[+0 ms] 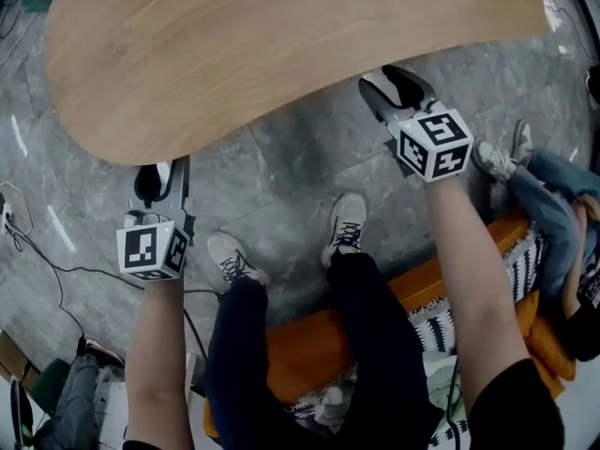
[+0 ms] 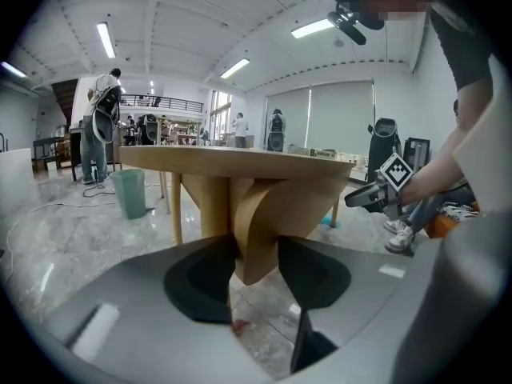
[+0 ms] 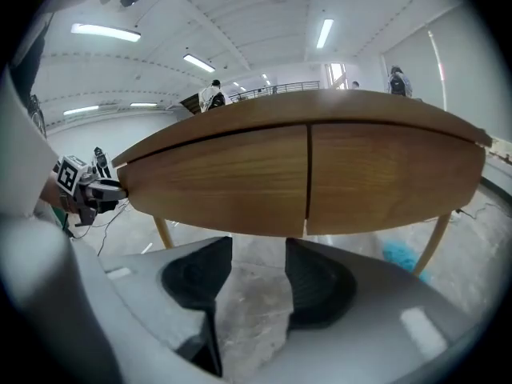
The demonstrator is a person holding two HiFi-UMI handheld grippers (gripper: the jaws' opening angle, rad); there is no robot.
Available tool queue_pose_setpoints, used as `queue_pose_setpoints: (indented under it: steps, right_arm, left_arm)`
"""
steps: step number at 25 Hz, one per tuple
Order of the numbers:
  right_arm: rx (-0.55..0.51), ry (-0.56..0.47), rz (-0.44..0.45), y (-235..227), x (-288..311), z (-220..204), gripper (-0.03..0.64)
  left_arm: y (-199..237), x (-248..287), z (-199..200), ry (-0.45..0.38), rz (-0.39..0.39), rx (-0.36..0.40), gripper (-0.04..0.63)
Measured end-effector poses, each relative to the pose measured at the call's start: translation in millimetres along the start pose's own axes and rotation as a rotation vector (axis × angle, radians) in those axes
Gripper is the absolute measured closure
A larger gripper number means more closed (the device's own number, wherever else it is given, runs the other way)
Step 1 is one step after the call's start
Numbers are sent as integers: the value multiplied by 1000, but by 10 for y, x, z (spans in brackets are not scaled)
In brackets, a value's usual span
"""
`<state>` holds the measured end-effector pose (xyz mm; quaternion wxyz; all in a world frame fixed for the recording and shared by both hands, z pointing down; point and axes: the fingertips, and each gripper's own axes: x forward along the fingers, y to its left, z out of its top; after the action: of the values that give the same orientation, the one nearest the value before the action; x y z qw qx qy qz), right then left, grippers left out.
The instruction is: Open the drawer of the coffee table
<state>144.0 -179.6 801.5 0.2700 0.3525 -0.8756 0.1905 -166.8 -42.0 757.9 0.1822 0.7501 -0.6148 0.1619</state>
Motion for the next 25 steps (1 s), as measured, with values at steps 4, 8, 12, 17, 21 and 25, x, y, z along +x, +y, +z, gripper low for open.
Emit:
queue_pose_setpoints:
  steps: [4,8,12,17,21,25]
  right_arm:
    - [-26,-3,-4,-102,-9,-4,420]
    - [-39,-6,-7,-135,-43,-3,420]
    - [-63,-1,-11,-181,-72,1,420]
    - [-123,16,-12,-303,-50,81,419]
    - [-203,48,22,-326,66,136,413]
    - [-249,70,41,-313,99,156,408]
  left_arm:
    - [-30,0,-13,-14,4,-7,420]
    - [-54,-56,-19,-22,3,-10,433]
    - [-58,-68,-36,-25,-1,-13,436]
    - [-60,-93,-47,-37,-31,43,457]
    - [-59,-92,-46,-40,-19,45,460]
    - [-56,-89,-46,-40,-1,23,457]
